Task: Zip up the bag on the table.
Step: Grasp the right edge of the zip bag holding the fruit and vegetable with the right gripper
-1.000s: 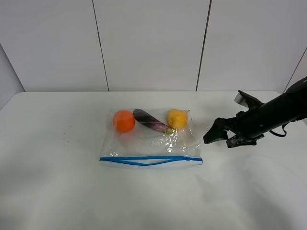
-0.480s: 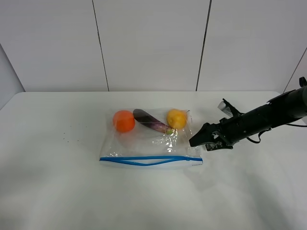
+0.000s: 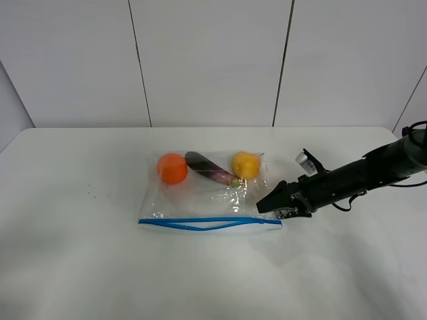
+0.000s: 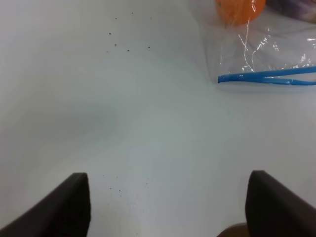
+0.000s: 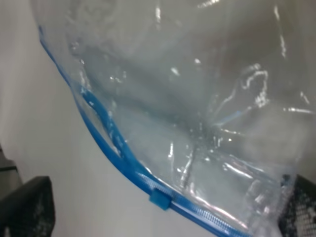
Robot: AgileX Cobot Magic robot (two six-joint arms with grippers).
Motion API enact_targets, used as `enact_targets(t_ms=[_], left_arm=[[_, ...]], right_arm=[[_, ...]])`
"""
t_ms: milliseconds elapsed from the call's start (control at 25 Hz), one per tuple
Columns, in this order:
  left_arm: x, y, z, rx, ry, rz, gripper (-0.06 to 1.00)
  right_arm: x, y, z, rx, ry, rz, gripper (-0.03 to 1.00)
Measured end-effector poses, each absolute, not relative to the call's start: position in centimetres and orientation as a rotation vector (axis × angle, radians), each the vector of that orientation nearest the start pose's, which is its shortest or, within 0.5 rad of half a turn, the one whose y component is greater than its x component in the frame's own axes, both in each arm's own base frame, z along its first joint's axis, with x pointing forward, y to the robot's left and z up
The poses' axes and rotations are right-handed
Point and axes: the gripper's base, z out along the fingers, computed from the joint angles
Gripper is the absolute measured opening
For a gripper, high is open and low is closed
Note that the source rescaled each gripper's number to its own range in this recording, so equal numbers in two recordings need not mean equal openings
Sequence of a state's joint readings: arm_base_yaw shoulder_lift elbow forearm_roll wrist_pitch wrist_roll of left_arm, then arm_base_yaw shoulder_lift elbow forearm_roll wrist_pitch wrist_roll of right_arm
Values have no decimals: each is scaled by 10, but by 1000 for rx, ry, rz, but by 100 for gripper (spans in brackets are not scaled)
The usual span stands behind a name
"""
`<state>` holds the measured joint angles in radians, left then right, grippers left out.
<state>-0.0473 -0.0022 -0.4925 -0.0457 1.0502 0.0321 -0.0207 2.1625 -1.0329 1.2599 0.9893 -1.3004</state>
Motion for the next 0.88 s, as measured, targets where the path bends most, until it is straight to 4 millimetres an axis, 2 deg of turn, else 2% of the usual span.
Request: enact_targets(t_ms=[160,640,880], left_arm=[[-4,-3,276,83,2037,-64,100],[-4,-3,276,83,2037,-64,100],[-4,-3,276,83,2037,-64,100]], right_arm=[[340,67,75,-389,2600,1317,98],[340,67,76,-395,2594,1331,77],[339,68,76,-402,2588,1342,74]])
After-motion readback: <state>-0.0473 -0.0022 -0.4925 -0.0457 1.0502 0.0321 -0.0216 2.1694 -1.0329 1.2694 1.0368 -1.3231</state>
